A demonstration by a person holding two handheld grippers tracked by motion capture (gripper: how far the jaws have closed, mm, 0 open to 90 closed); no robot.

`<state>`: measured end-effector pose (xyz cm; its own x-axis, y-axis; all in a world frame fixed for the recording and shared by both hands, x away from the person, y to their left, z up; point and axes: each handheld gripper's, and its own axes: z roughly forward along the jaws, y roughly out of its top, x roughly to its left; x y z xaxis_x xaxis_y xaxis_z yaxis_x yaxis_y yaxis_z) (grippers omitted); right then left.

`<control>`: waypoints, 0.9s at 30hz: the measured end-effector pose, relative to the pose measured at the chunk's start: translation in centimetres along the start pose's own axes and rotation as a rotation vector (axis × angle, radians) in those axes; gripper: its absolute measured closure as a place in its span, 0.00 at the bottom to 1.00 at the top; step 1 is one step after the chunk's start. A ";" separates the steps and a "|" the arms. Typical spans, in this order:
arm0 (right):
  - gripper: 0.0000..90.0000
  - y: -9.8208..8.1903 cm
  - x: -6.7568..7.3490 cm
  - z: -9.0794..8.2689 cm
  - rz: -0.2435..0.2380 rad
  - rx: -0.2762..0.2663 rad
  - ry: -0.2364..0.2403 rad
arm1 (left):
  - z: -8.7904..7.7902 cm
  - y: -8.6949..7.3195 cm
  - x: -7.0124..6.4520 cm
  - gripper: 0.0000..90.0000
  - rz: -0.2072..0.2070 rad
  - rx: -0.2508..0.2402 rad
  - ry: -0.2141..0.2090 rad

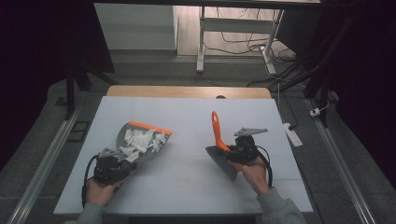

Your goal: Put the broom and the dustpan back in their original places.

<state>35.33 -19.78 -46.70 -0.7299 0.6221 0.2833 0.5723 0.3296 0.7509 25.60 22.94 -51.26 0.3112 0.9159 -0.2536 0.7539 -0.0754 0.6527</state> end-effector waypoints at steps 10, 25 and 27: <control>0.78 -0.7 -0.6 -0.1 0.041 0.013 -0.016 | 1.4 0.3 0.4 0.69 -0.034 0.032 0.080; 0.78 -1.5 -1.9 1.0 0.097 0.068 -0.048 | 2.6 0.5 1.9 0.68 -0.095 0.063 0.089; 0.78 -1.7 -2.3 0.9 0.114 0.073 -0.061 | 2.7 0.5 1.9 0.68 -0.098 0.065 0.093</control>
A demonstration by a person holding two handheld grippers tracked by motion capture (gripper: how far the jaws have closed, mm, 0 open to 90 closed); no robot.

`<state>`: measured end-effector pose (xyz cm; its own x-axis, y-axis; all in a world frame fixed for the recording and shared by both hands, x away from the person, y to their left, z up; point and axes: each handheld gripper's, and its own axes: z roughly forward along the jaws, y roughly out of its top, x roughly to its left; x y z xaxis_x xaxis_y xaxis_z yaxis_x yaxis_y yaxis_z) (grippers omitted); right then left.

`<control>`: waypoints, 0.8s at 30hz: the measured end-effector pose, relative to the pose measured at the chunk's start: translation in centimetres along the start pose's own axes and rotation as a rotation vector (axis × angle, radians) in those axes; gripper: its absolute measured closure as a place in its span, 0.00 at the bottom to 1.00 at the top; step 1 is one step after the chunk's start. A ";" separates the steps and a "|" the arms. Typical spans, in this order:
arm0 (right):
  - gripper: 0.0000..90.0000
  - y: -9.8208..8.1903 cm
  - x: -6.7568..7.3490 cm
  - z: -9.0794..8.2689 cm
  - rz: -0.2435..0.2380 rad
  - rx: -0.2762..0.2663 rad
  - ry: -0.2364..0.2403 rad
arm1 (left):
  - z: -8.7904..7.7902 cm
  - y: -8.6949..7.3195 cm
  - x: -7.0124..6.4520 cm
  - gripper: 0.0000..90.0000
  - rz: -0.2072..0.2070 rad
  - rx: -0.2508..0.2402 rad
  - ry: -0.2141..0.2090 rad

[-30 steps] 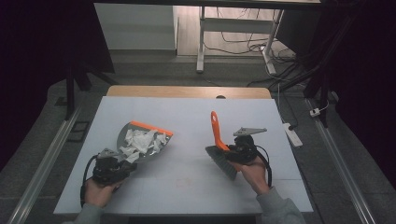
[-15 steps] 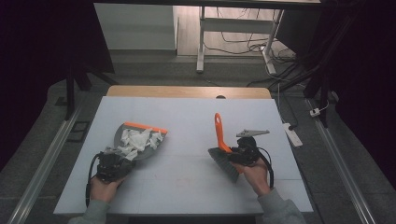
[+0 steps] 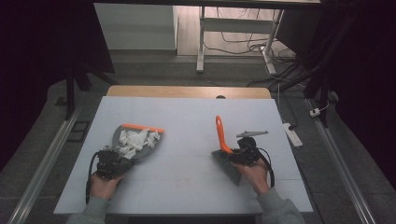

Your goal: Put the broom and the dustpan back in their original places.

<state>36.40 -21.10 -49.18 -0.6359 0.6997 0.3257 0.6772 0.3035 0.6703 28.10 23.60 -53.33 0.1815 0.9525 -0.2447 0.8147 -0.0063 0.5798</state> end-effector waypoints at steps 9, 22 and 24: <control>0.77 -0.1 -1.5 0.1 0.033 0.018 -0.053 | 0.1 -0.1 -0.1 0.66 0.000 -0.010 -0.012; 0.67 0.1 -2.1 0.5 -0.019 0.059 -0.153 | -0.3 -0.2 -0.7 0.32 0.051 -0.024 0.014; 0.64 0.1 -2.2 0.6 -0.028 0.068 -0.167 | -0.6 -0.3 -0.8 0.27 0.064 -0.032 0.019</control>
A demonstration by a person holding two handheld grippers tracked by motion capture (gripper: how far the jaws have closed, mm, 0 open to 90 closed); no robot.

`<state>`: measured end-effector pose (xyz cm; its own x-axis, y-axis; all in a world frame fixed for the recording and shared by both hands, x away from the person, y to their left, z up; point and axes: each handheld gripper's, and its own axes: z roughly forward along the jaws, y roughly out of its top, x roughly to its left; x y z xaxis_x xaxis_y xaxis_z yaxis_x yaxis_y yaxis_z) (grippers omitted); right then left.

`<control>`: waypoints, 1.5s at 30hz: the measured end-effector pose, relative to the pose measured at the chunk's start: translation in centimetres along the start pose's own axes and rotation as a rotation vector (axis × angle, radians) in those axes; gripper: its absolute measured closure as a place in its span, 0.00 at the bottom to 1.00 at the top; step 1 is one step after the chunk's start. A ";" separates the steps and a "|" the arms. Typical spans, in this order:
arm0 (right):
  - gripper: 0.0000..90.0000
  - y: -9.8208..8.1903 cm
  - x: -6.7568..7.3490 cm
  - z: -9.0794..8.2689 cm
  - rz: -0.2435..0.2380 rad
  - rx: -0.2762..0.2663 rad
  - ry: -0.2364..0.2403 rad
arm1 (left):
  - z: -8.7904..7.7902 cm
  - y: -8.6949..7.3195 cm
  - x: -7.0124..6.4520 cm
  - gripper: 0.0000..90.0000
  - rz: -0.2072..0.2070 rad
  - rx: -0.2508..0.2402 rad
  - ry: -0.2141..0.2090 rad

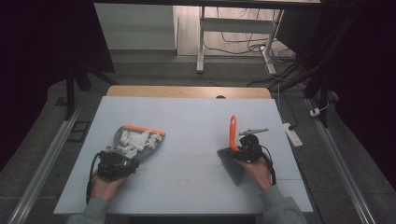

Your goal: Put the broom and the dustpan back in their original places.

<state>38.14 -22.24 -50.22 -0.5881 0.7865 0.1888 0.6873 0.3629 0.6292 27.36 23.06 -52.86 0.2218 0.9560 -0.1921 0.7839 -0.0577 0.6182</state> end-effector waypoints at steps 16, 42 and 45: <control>0.49 0.1 -1.1 0.1 -0.020 0.017 -0.092 | -2.9 -0.5 0.6 0.23 0.056 -0.068 0.019; 0.48 -3.1 -0.7 -4.5 -0.148 -0.114 0.043 | -3.4 0.4 -0.6 0.30 0.274 -0.049 -0.158; 0.48 -3.7 -1.0 -4.9 -0.155 -0.123 0.039 | -3.3 0.4 -0.5 0.30 0.278 -0.047 -0.182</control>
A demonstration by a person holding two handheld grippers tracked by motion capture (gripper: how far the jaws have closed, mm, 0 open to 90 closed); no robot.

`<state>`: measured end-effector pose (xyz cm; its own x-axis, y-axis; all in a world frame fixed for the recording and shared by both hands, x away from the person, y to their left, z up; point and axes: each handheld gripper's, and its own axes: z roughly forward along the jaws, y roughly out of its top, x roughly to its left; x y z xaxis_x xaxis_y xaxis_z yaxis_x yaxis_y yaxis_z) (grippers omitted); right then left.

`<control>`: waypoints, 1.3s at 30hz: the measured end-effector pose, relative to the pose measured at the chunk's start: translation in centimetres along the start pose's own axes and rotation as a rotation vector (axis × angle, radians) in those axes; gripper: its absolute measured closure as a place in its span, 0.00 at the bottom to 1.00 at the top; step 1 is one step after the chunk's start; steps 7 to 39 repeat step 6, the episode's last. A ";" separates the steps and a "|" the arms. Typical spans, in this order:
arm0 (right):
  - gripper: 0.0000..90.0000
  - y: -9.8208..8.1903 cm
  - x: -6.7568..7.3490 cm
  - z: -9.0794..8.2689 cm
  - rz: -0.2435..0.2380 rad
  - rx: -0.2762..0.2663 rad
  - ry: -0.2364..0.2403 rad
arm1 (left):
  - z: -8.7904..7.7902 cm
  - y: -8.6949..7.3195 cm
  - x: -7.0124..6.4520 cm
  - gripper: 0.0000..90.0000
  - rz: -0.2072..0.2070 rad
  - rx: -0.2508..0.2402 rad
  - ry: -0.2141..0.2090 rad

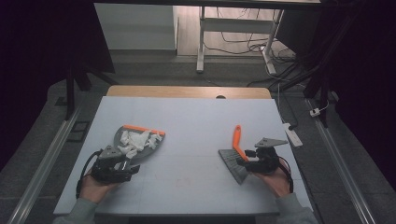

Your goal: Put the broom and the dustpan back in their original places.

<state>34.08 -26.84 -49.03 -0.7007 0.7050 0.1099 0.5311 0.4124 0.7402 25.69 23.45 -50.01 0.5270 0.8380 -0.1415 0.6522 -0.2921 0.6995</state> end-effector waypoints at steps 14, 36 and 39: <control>0.48 -0.1 0.3 -0.4 -0.032 -0.025 0.016 | 0.1 0.0 0.3 0.30 -0.013 0.000 -0.013; 0.48 -0.1 0.3 -0.4 -0.032 -0.025 0.016 | 0.1 0.0 0.3 0.30 -0.013 0.000 -0.013; 0.48 -0.1 0.3 -0.4 -0.032 -0.025 0.016 | 0.1 0.0 0.3 0.30 -0.013 0.000 -0.013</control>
